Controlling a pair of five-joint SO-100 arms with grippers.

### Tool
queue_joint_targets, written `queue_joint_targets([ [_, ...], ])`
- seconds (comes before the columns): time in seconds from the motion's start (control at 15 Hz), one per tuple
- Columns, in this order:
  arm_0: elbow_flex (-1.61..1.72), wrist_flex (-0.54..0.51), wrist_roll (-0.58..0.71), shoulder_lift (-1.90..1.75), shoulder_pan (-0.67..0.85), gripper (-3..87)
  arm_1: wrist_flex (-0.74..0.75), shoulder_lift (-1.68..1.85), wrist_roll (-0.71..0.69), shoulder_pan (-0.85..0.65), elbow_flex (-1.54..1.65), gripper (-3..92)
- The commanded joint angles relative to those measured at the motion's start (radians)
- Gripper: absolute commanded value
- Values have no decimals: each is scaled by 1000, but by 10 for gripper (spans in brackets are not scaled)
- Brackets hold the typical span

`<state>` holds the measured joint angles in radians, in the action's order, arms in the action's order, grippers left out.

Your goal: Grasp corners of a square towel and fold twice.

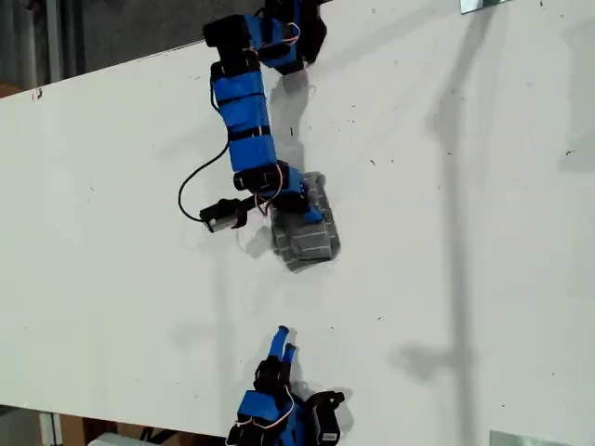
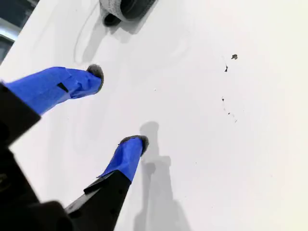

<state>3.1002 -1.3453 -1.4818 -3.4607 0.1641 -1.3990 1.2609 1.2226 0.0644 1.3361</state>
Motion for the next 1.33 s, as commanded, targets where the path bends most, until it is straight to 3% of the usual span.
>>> queue_joint_targets([
  [0.0, 6, 18, -8, -8, -18, 242, -37, 267, -21, -15, 35, 296],
  [0.13, 3, 17, -3, -8, -18, 242, 15, 565, 3, 6, 276, 301],
  [0.33, -21, 23, 28, -8, -49, 242, 279, 1150, 91, 86, 874, 306],
  [0.47, -17, 2, 3, -8, -44, 242, 342, 1525, 183, 126, 1221, 307],
  [0.67, -3, 15, -8, -8, -78, 242, 232, 1970, 242, 164, 1517, 324],
  [0.87, 9, 23, -34, -6, -81, 242, 104, 2016, 302, 127, 1577, 248],
  [1.13, 14, 32, 272, -6, -44, 233, 0, 2017, 390, 101, 1578, 219],
  [1.27, 14, 32, 324, -6, -48, 223, -14, 2020, 348, 61, 1560, 218],
])
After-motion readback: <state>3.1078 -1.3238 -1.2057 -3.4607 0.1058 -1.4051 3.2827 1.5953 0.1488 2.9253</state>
